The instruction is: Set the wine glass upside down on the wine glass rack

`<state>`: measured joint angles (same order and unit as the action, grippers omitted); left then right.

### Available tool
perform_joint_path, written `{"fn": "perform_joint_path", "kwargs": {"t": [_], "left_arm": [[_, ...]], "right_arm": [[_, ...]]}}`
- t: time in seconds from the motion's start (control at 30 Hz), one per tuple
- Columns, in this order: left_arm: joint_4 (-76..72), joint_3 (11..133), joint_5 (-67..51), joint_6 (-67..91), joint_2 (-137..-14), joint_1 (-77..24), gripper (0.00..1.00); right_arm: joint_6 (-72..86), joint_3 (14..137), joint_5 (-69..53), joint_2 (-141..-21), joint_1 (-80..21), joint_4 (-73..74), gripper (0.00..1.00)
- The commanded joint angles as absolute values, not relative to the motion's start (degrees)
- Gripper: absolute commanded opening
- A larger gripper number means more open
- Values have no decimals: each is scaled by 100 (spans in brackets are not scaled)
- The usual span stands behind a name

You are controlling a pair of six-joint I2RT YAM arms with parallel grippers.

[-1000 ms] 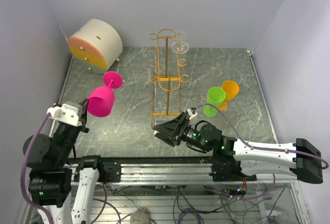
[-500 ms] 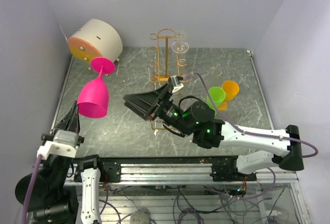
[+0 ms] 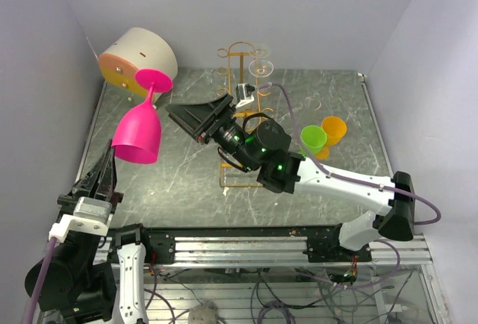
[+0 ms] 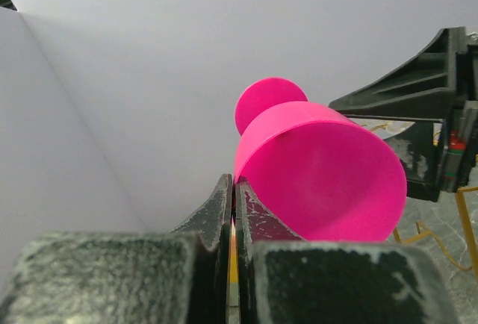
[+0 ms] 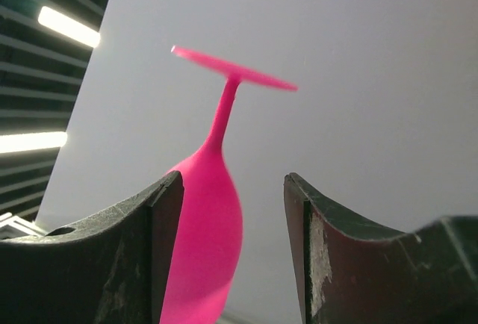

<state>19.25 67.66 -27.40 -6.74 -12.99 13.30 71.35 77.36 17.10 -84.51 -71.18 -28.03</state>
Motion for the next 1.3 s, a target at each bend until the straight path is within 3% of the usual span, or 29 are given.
{"fn": "perform_joint_path", "kwargs": {"t": [0.0,0.33,0.8,1.27], "left_arm": [[1249,6608,-2924,-442,-1219,1423,7],[1156,6490,-2984,-510,-1184,1449,7],[1066,6318,-2861,-655,-1145,1450,7],[923,6249,-2883,-505,-1150,1467,7]], "right_arm": [[7546,7979,1310,-8769,-6810,-3381,55],[8087,8506,800,-9478,-6714,-4053,51],[8803,8100,686,-9595,-6710,-5221,48],[8801,8683,513,-10018,-6769,-5045,41]]}}
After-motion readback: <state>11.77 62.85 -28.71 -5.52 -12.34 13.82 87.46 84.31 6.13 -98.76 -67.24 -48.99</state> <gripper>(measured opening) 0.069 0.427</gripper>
